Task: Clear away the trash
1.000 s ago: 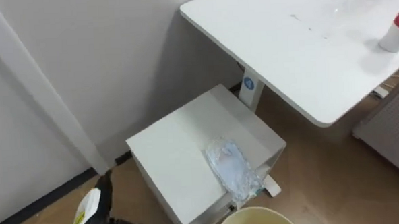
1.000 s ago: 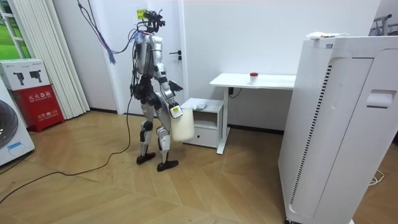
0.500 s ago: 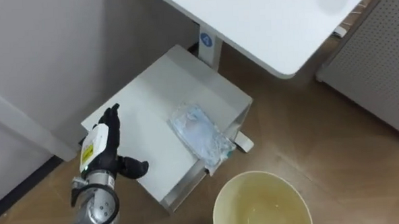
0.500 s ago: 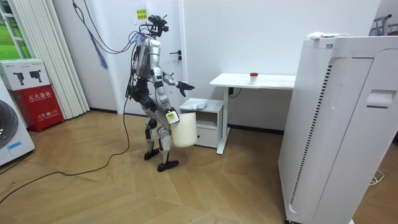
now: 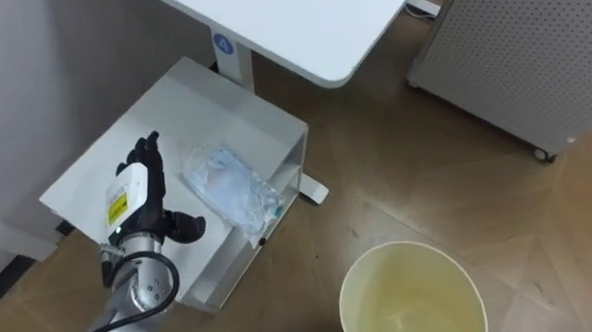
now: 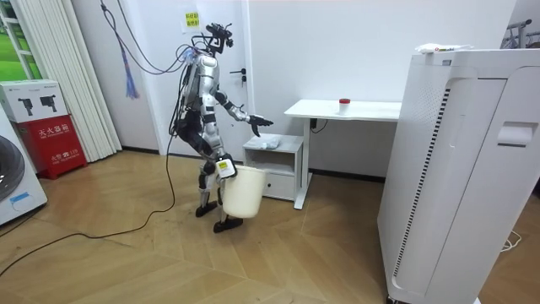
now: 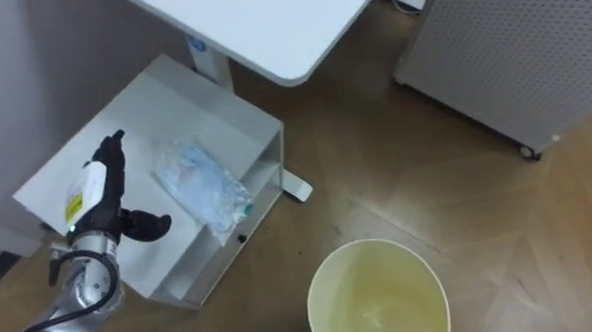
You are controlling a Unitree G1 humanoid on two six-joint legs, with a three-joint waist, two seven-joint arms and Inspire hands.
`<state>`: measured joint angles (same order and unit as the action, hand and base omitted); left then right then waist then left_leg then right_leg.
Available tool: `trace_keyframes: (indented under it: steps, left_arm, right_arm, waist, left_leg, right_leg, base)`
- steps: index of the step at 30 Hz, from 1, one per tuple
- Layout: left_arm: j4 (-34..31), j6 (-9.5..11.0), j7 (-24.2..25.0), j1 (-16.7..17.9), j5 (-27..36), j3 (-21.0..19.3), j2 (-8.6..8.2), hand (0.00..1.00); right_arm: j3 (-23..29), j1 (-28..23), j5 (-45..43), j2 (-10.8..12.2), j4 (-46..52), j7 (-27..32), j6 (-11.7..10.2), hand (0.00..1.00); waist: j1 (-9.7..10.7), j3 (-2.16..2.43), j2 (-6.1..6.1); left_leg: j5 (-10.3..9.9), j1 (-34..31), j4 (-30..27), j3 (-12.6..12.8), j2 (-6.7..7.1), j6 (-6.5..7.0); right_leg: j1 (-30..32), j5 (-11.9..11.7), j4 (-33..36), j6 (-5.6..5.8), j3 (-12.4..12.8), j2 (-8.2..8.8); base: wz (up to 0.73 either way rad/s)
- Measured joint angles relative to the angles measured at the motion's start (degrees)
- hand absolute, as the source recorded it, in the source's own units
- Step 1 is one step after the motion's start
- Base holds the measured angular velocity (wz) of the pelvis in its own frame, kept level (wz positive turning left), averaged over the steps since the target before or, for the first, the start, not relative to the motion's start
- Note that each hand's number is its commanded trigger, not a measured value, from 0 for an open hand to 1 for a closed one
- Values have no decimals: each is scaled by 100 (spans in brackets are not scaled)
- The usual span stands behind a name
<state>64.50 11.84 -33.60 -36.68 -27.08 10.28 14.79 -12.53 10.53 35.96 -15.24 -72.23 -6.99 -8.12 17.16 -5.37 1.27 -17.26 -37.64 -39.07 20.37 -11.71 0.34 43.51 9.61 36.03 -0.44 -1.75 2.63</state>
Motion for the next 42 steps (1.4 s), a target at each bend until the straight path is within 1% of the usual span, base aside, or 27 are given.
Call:
trace_keyframes:
  steps: [1,2,5,9,11,12,15,17,20,21,23,24,25,27,28,29,30,31,33,34,36,38,40,42]
  left_arm:
    - [0,0,-3,-7,-1,9,12,0]
    - [5,0,-4,-39,-1,13,32,0]
    - [41,-5,-12,-86,-25,56,42,0]
    - [61,-8,-82,-195,-327,262,43,0]
    - [205,-9,-85,-287,-404,471,40,0]
    - [323,-21,-77,-345,-450,639,36,0]
    - [485,-54,-43,-403,-523,835,33,0]
    - [527,-86,64,-418,-525,928,33,0]
    - [534,-211,298,-436,-528,1085,31,0]
    - [536,-266,362,-436,-543,1147,29,20]
    - [597,-330,457,-455,-716,1179,36,69]
    - [644,-391,530,-457,-757,1245,39,77]
    - [682,-441,603,-457,-790,1310,37,100]
    - [720,-476,733,-458,-881,1377,38,100]
    - [720,-545,788,-459,-957,1515,45,100]
    - [720,-559,796,-459,-991,1587,45,100]
    - [687,-587,701,-475,-1079,1704,43,100]
    - [686,-610,687,-515,-1130,1704,44,100]
    - [739,-760,800,-681,-1361,1696,35,100]
    - [742,-789,823,-706,-1372,1704,35,100]
    - [749,-931,941,-779,-1371,1814,34,100]
    - [763,-993,1007,-773,-1371,1814,18,100]
    - [768,-1063,1025,-734,-1394,1797,-8,100]
    - [789,-1073,1048,-701,-1414,1781,-13,100]
  right_arm:
    - [-1,-3,0,0,0,13,0,100]
    - [-22,-6,0,2,-7,26,1,100]
    - [-31,-23,0,-10,-33,53,1,100]
    - [-32,-14,-4,-20,4,58,3,100]
    - [-32,-13,-4,-21,55,58,2,100]
    - [-81,-9,-3,-21,60,58,-2,100]
    - [-200,3,-1,-21,109,57,1,100]
    - [-218,11,3,-22,109,56,5,100]
    - [-290,15,135,-25,106,57,49,100]
    - [-357,15,214,-46,105,57,60,100]
    - [-411,15,213,-78,108,54,63,100]
    - [-417,14,213,-84,99,54,71,100]
    - [-417,14,213,-95,92,55,76,100]
    - [-418,12,217,-117,91,55,112,100]
    - [-423,12,237,-126,97,55,149,100]
    - [-424,12,237,-128,104,57,160,100]
    - [-424,13,234,-129,110,61,181,100]
    - [-423,17,230,-130,106,61,192,100]
    - [-419,25,223,-137,105,61,205,100]
    - [-420,24,226,-141,108,61,209,100]
    - [-426,25,240,-143,121,61,264,100]
    - [-432,26,267,-143,136,62,327,100]
    - [-432,25,287,-147,151,64,343,100]
    - [-432,28,331,-146,170,101,352,100]
  waist:
    - [3,0,1]
    - [3,-3,1]
    - [20,-11,7]
    - [25,-16,0]
    - [50,-21,-8]
    - [69,-28,-18]
    - [133,-55,-52]
    - [146,-60,-60]
    - [155,-66,-53]
    - [154,-67,-52]
    - [155,-70,-44]
    - [161,-71,-44]
    - [170,-71,-44]
    - [175,-71,-44]
    - [173,-71,-44]
    - [173,-70,-44]
    - [163,-70,-44]
    - [158,-70,-43]
    - [165,-70,-43]
    - [165,-70,-43]
    - [174,-66,-37]
    - [173,-64,-34]
    - [160,-64,-33]
    - [150,-63,-34]
  left_leg:
    - [-6,-28,-40,1,-22,-11]
    - [-24,-92,-77,5,-81,-36]
    - [-50,-174,-183,19,-171,-83]
    - [-121,-332,-389,7,-270,-154]
    - [-136,-381,-474,-1,-282,-166]
    - [-147,-381,-501,1,-274,-170]
    - [-165,-383,-582,1,-279,-179]
    - [-190,-397,-602,3,-292,-199]
    - [-214,-497,-681,-13,-368,-200]
    - [-214,-532,-683,-17,-370,-200]
    - [-214,-599,-682,-25,-364,-199]
    - [-214,-619,-678,-26,-362,-199]
    - [-214,-624,-682,-27,-362,-199]
    - [-214,-627,-679,-29,-360,-200]
    - [-214,-626,-679,-25,-359,-200]
    - [-214,-626,-680,-23,-358,-200]
    - [-214,-627,-680,-19,-353,-199]
    - [-214,-626,-680,-18,-350,-199]
    - [-212,-604,-669,-11,-338,-196]
    - [-212,-597,-668,-5,-338,-195]
    - [-212,-569,-662,1,-342,-195]
    - [-211,-541,-652,2,-347,-196]
    - [-210,-530,-662,5,-350,-198]
    - [-210,-530,-671,3,-352,-198]
  right_leg:
    - [28,5,7,-8,2,-20]
    - [89,13,30,-32,-1,-64]
    - [185,51,96,-87,-5,-97]
    - [363,141,286,-164,-8,-163]
    - [430,194,400,-179,3,-166]
    - [460,230,471,-184,27,-162]
    - [495,298,602,-195,60,-164]
    - [528,313,645,-208,54,-165]
    - [593,315,671,-228,3,-191]
    - [629,311,676,-233,-4,-191]
    - [693,304,681,-242,-14,-188]
    - [714,303,683,-243,-16,-188]
    - [718,300,688,-248,-21,-183]
    - [718,300,682,-249,-25,-179]
    - [717,300,673,-248,-25,-176]
    - [716,300,672,-248,-24,-173]
    - [714,301,669,-247,-23,-166]
    - [710,303,669,-243,-25,-160]
    - [685,311,670,-231,-12,-147]
    - [680,312,671,-229,-13,-148]
    - [660,312,674,-228,-15,-156]
    - [641,313,676,-229,-12,-167]
    - [640,310,677,-234,1,-169]
    - [640,307,677,-237,-5,-169]
  base:
    - [-13]
    - [-8]
    - [-8]
    - [-7]
    - [-2]
    - [0]
    - [0]
    - [0]
    - [1]
    - [4]
    - [0]
    - [0]
    - [0]
    - [0]
    - [0]
    - [0]
    - [0]
    - [4]
    - [2]
    - [0]
    - [-2]
    - [0]
    - [0]
    - [0]
